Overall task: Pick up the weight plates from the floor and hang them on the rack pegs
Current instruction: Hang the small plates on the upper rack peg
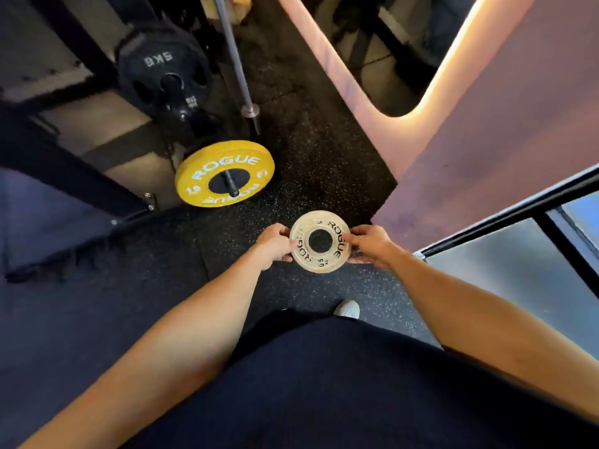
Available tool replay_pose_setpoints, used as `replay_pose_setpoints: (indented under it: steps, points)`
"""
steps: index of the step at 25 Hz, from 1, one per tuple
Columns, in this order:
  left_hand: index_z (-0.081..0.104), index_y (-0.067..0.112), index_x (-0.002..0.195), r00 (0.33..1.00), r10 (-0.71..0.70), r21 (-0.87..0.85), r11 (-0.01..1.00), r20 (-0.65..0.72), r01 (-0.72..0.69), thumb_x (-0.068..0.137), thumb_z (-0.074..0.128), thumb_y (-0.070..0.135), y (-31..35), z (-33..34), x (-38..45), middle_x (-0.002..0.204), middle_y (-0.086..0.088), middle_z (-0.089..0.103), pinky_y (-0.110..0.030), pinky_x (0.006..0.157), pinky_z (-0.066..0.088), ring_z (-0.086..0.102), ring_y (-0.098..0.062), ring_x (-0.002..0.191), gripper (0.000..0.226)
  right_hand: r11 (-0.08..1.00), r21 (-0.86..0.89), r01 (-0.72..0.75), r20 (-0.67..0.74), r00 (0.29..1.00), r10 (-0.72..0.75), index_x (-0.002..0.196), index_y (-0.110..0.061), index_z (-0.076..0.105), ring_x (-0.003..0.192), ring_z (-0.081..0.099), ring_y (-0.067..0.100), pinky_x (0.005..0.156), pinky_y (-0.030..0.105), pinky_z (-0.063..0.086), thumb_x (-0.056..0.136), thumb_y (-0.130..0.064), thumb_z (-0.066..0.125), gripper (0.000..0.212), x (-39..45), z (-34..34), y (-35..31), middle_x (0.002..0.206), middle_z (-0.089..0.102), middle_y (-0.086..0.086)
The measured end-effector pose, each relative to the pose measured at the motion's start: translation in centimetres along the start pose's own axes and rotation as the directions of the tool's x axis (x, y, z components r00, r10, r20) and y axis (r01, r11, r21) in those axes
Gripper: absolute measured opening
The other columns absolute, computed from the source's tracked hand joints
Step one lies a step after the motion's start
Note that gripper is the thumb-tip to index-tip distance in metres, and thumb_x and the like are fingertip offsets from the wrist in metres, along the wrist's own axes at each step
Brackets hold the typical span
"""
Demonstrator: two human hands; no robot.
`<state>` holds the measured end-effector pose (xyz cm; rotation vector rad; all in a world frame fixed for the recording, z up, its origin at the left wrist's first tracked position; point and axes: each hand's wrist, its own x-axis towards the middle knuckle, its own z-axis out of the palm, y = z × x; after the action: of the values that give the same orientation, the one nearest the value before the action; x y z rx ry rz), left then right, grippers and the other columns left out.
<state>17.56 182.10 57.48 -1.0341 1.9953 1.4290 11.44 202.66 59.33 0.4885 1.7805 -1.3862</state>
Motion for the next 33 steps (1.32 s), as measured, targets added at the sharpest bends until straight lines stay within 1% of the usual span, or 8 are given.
replay_pose_setpoints:
  steps: [5, 11, 16, 19, 21, 23, 26, 33]
  points:
    - [0.054, 0.014, 0.104, 0.989, -0.042, -0.136, 0.99, -0.142, 0.023, 0.092, 0.064, 0.009, -0.8, -3.3, -1.6, 0.091, 0.0, 0.059, -0.035, 0.072, 0.061, 0.064, -0.018, 0.076, 0.017, 0.991, -0.115, 0.068, 0.158, 0.986, -0.049, 0.136, -0.004, 0.043, 0.075, 0.065, 0.02, 0.081, 0.049, 0.055, 0.091, -0.011, 0.061, 0.048, 0.9, 3.2, -3.2, 0.098, 0.067, 0.014]
    - [0.055, 0.013, 0.105, 0.927, 0.126, -0.121, 0.976, -0.353, -0.179, 0.092, 0.064, 0.009, 6.1, -11.3, -4.2, 0.097, -0.007, 0.061, -0.033, 0.068, 0.06, 0.065, -0.019, 0.074, 0.016, 0.937, -0.142, 0.32, 0.294, 0.917, -0.268, 0.124, -0.006, 0.05, 0.069, 0.064, 0.016, 0.073, 0.046, 0.058, 0.092, -0.012, 0.06, 0.035, -0.6, 6.4, -13.9, 0.083, 0.067, 0.007]
    - [0.057, 0.013, 0.1, 0.755, 0.321, -0.037, 0.909, -0.572, -0.415, 0.089, 0.066, 0.006, 15.6, -21.5, -10.0, 0.099, -0.009, 0.062, -0.02, 0.05, 0.056, 0.063, -0.018, 0.065, 0.016, 0.793, -0.056, 0.606, 0.371, 0.75, -0.547, 0.119, -0.003, 0.052, 0.085, 0.064, 0.028, 0.08, 0.055, 0.055, 0.091, -0.011, 0.061, 0.031, -6.5, 9.9, -27.2, 0.099, 0.063, 0.017]
    - [0.058, 0.012, 0.101, 0.638, 0.408, 0.032, 0.857, -0.654, -0.515, 0.089, 0.067, 0.008, 21.0, -27.5, -14.9, 0.102, -0.009, 0.064, -0.023, 0.059, 0.057, 0.064, -0.016, 0.066, 0.015, 0.665, 0.007, 0.747, 0.419, 0.602, -0.68, 0.107, -0.004, 0.055, 0.096, 0.064, 0.03, 0.072, 0.051, 0.058, 0.092, -0.01, 0.059, 0.017, -11.5, 11.7, -34.8, 0.105, 0.062, 0.016]
    - [0.058, 0.013, 0.099, 0.543, 0.466, 0.087, 0.808, -0.698, -0.583, 0.089, 0.067, 0.009, 24.6, -31.5, -18.9, 0.1, -0.013, 0.066, -0.032, 0.069, 0.059, 0.065, -0.02, 0.066, 0.013, 0.569, 0.053, 0.821, 0.413, 0.501, -0.761, 0.105, 0.0, 0.056, 0.086, 0.063, 0.025, 0.057, 0.041, 0.06, 0.092, -0.01, 0.059, 0.017, -15.4, 13.0, -39.8, 0.098, 0.061, 0.014]
    - [0.057, 0.014, 0.094, 0.443, 0.519, 0.152, 0.756, -0.731, -0.636, 0.089, 0.066, 0.009, 27.9, -34.9, -23.0, 0.098, -0.016, 0.068, -0.036, 0.073, 0.06, 0.065, -0.022, 0.066, 0.012, 0.484, 0.108, 0.868, 0.399, 0.408, -0.821, 0.108, 0.003, 0.056, 0.077, 0.063, 0.02, 0.05, 0.035, 0.059, 0.091, -0.009, 0.06, 0.021, -19.4, 14.1, -44.1, 0.091, 0.062, 0.012]
    - [0.056, 0.013, 0.092, 0.304, 0.568, 0.223, 0.676, -0.765, -0.702, 0.089, 0.065, 0.005, 32.0, -38.7, -28.4, 0.095, -0.015, 0.066, -0.026, 0.058, 0.058, 0.061, -0.019, 0.059, 0.013, 0.36, 0.159, 0.919, 0.403, 0.273, -0.874, 0.107, 0.002, 0.056, 0.077, 0.064, 0.022, 0.056, 0.041, 0.06, 0.092, -0.009, 0.059, 0.019, -24.7, 15.2, -49.3, 0.089, 0.063, 0.012]
    - [0.057, 0.006, 0.106, 0.05, 0.642, 0.391, 0.525, -0.765, -0.756, 0.089, 0.065, 0.003, 38.6, -45.4, -39.4, 0.092, -0.014, 0.064, -0.036, 0.072, 0.059, 0.062, -0.022, 0.064, 0.019, 0.146, 0.234, 0.961, 0.369, 0.051, -0.928, 0.106, 0.002, 0.055, 0.088, 0.068, 0.03, 0.061, 0.04, 0.06, 0.091, -0.01, 0.06, 0.02, -35.8, 16.7, -57.8, 0.101, 0.064, 0.021]
